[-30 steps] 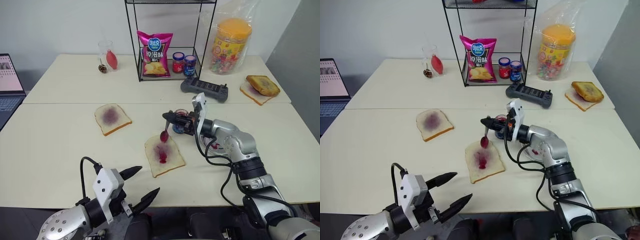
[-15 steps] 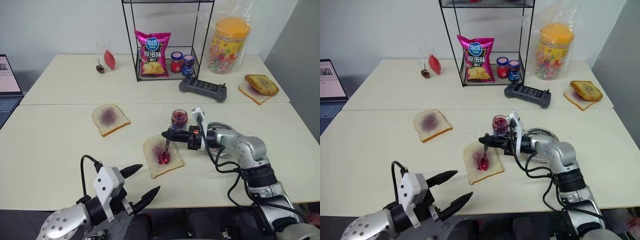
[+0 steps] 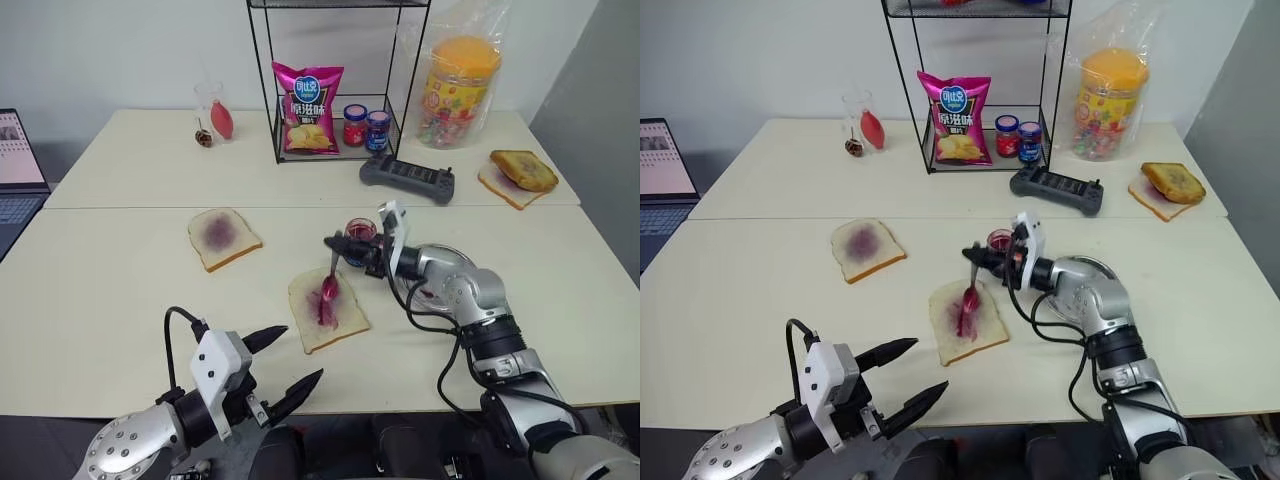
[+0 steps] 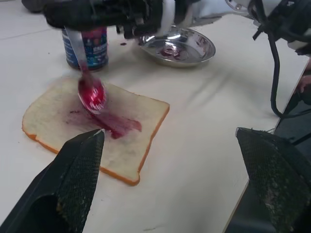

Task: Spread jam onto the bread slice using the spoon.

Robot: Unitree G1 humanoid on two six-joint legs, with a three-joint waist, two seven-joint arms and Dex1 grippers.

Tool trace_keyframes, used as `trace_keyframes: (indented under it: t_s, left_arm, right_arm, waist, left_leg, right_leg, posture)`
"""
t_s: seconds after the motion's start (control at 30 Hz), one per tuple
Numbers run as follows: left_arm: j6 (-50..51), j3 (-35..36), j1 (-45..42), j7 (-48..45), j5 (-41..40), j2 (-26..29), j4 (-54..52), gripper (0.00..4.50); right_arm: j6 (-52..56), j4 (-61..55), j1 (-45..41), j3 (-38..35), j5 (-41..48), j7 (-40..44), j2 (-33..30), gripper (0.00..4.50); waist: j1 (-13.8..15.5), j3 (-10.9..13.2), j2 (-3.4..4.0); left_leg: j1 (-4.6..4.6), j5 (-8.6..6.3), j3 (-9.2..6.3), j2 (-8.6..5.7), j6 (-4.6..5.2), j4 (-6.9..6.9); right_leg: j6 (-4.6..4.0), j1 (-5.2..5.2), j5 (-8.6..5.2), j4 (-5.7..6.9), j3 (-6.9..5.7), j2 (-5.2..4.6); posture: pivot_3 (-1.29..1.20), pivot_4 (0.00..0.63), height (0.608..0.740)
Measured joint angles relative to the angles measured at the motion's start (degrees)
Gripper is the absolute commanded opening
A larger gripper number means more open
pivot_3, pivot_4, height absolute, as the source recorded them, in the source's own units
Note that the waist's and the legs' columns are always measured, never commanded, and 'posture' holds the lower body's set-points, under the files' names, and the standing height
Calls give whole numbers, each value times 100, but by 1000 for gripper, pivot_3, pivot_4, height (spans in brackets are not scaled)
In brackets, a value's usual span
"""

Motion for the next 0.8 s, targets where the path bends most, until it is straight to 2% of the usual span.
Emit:
trace_keyframes:
  t_s: [0.1, 0.23, 0.4, 0.53, 0.7, 0.8]
  left_arm:
    - [-17, -5, -20, -34, 14, 0, 102, 4500]
    - [-26, -64, -145, -75, 24, -2, 124, 4500]
    - [-102, -52, -626, -215, 31, 64, 402, 4500]
    - [-113, -46, -1041, -524, -5, 273, 719, 4500]
    - [-108, -103, -1603, -1071, -143, 522, 1135, 4500]
    - [-46, -316, -2453, -1714, -245, 852, 1631, 4500]
  right_arm:
    - [24, -23, 1, -89, 21, -46, 5, 21]
    - [609, -591, 11, -302, 402, -79, -104, 21]
    - [1951, -1912, 29, -676, 1468, -56, -655, 21]
    - [2902, -2799, 114, -1278, 2407, -319, -1209, 21]
    - [3336, -3504, 686, -1968, 2977, -1141, -1471, 21]
    - [3115, -3957, 1509, -2759, 2698, -2133, -1485, 21]
  waist:
    - [0, 0, 1]
    - [9, 2, 3]
    - [23, 3, 4]
    - [24, 2, 4]
    - [23, 2, 3]
    - [105, -3, -7]
  left_leg:
    - [-5, 0, -1, 1, 0, -6]
    - [-14, -1, -4, 3, 0, -12]
    - [-13, -1, -9, 3, 0, -15]
    - [-13, -1, -6, 1, 0, -14]
    - [-14, -1, -6, 2, 0, -15]
    - [-17, -1, -16, -1, 0, -11]
  right_leg:
    - [14, -4, 6, -1, -4, 0]
    - [15, -14, 5, 1, -8, 0]
    - [14, -13, 1, 2, -15, 1]
    - [17, -12, 2, -1, -11, 1]
    - [17, -13, 2, 0, -11, 2]
    - [20, -9, 0, -3, -23, 3]
  posture:
    - [0, 150, 740]
    - [0, 150, 740]
    - [0, 150, 740]
    - [0, 150, 740]
    - [0, 150, 740]
    - [0, 150, 740]
